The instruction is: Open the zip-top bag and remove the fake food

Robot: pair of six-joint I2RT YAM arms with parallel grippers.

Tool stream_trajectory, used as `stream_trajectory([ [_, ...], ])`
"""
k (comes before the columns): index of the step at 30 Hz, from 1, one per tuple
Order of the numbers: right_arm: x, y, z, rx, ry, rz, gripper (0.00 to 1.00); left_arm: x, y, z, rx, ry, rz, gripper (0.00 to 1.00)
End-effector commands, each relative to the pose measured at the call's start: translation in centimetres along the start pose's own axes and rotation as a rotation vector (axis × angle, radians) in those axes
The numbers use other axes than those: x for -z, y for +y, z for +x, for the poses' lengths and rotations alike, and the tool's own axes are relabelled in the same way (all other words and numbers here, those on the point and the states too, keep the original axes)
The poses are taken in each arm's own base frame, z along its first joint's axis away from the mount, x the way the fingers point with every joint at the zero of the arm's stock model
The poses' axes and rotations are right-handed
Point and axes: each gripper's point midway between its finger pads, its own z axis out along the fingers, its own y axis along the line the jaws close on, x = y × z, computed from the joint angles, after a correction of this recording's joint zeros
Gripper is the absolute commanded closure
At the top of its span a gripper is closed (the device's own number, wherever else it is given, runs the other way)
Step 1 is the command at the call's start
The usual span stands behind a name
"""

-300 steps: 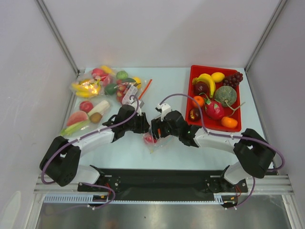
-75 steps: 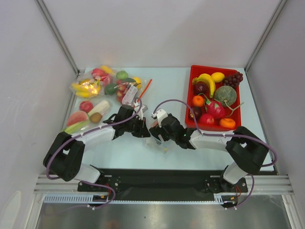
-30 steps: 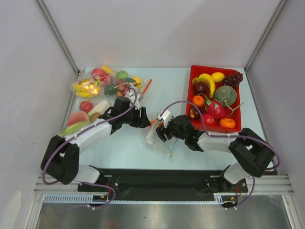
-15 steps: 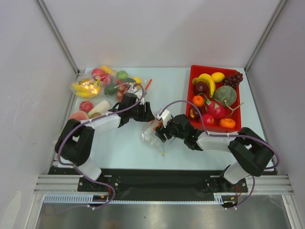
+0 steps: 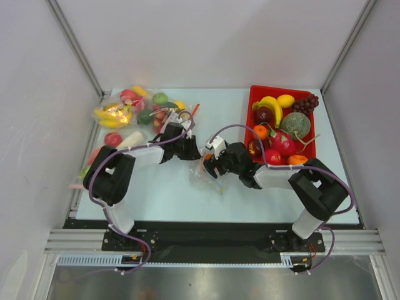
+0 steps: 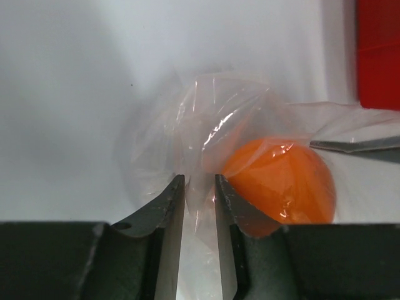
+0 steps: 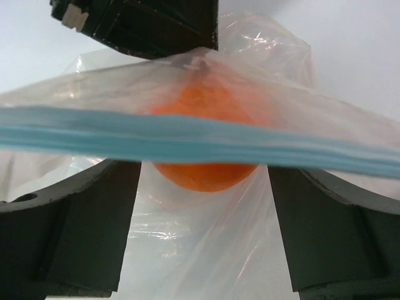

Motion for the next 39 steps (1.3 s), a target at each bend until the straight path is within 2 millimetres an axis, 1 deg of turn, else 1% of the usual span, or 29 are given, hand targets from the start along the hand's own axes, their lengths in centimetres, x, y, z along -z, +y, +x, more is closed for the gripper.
stream_trajectory([
  [1,-1.1,-0.3,-1.3,-0.006,-0.027,-0.02,0.14,-0.4,-1.0,-0.2,-0.03,0.02,0.045,0.71],
  [7,-2.0,0.1,-0.4,-0.013,-0.015,-0.042,0.1,-0.5,-1.4,-0.1,-0.047,0.031,0.062,0.73],
  [10,-2.4,0.2,-0.7,-0.011,-0.022,-0.051,0.09,-0.6,-1.7,0.1,-0.056,0.04,0.079,0.74],
  [11,-2.6,0.2,-0.4,-0.012,-0.015,-0.055,0.08,-0.7,-1.7,0.1,-0.061,0.041,0.082,0.74],
  [13,-3.0,0.2,-0.6,-0.01,-0.02,-0.06,0.08,-0.7,-2.0,0.2,-0.067,0.044,0.091,0.74],
  [15,-3.3,0.3,-0.3,-0.009,-0.015,-0.069,0.09,-0.7,-2.2,0.1,-0.077,0.043,0.095,0.75],
  [16,-3.4,0.4,-0.4,-0.009,-0.018,-0.071,0.1,-0.5,-2.0,0.6,-0.071,0.063,0.086,0.75],
  [17,-3.4,0.3,-0.6,-0.007,-0.025,-0.069,0.12,-0.5,-2.0,0.6,-0.071,0.062,0.083,0.75],
  [18,-3.3,0.2,-0.7,-0.006,-0.032,-0.062,0.24,-0.5,-2.0,0.7,-0.071,0.064,0.079,0.75],
  [19,-3.3,0.1,-0.8,-0.005,-0.034,-0.053,0.34,-0.5,-1.8,0.7,-0.07,0.065,0.069,0.75],
  [20,-3.1,-0.1,-1.1,-0.005,-0.041,-0.04,0.41,-0.4,-1.7,0.7,-0.068,0.064,0.064,0.76],
  [21,-2.8,-0.4,-1.3,-0.002,-0.042,-0.021,0.51,-0.4,-1.6,0.8,-0.066,0.067,0.058,0.77],
  [23,-2.3,-0.7,-1.8,-0.001,-0.042,-0.006,0.57,-0.2,-1.4,0.9,-0.066,0.069,0.044,0.87],
  [24,-1.6,-0.8,-2.5,0.001,-0.049,0.007,0.62,-0.2,-1.3,1.0,-0.065,0.071,0.04,0.92],
  [25,-1.3,-0.7,-2.7,0.002,-0.05,0.012,0.63,-0.1,-1.2,1.1,-0.063,0.074,0.036,0.98],
  [26,-0.8,-0.7,-2.9,0.001,-0.051,0.015,0.64,-0.1,-1.2,1.0,-0.065,0.074,0.034,0.99],
  [27,-0.3,-0.6,-2.7,-0.005,-0.034,0.017,0.64,0.0,-1.2,1.0,-0.065,0.073,0.029,1.0],
  [28,0.5,-0.6,-3.5,-0.003,-0.049,0.02,0.65,0.0,-1.1,1.0,-0.064,0.074,0.026,1.0],
  [29,1.0,-0.3,-3.8,-0.002,-0.052,0.015,0.65,0.0,-1.1,1.0,-0.061,0.073,0.023,1.0],
  [30,1.5,-0.2,-3.4,-0.01,-0.026,0.015,0.66,0.0,-1.1,0.9,-0.062,0.071,0.023,1.0],
  [31,2.2,-0.1,-4.1,-0.012,-0.038,0.019,0.66,0.0,-1.1,0.9,-0.062,0.07,0.021,1.0],
  [32,2.7,0.1,-4.3,-0.012,-0.033,0.017,0.66,0.0,-1.1,0.9,-0.06,0.072,0.02,1.0],
  [33,3.2,0.3,-3.7,-0.019,-0.003,0.014,0.66,0.0,-1.1,1.0,-0.061,0.073,0.02,1.0],
  [34,3.7,0.4,-4.0,-0.025,-0.001,0.013,0.66,0.1,-1.1,0.9,-0.061,0.071,0.019,1.0],
  [35,4.4,0.6,-4.7,-0.026,-0.015,0.011,0.66,0.1,-1.1,0.9,-0.062,0.071,0.017,1.0],
  [36,5.0,0.8,-4.2,-0.033,0.009,0.005,0.66,0.1,-1.1,0.8,-0.064,0.069,0.016,1.0],
  [37,5.4,0.9,-4.3,-0.036,0.013,0.005,0.66,0.2,-1.1,0.8,-0.065,0.069,0.016,1.0],
  [38,6.2,1.0,-5.1,-0.041,-0.004,0.006,0.66,0.2,-1.0,0.9,-0.064,0.071,0.014,1.0],
  [39,6.7,1.1,-4.9,-0.048,0.014,0.007,0.66,0.2,-1.1,0.8,-0.065,0.07,0.014,1.0],
])
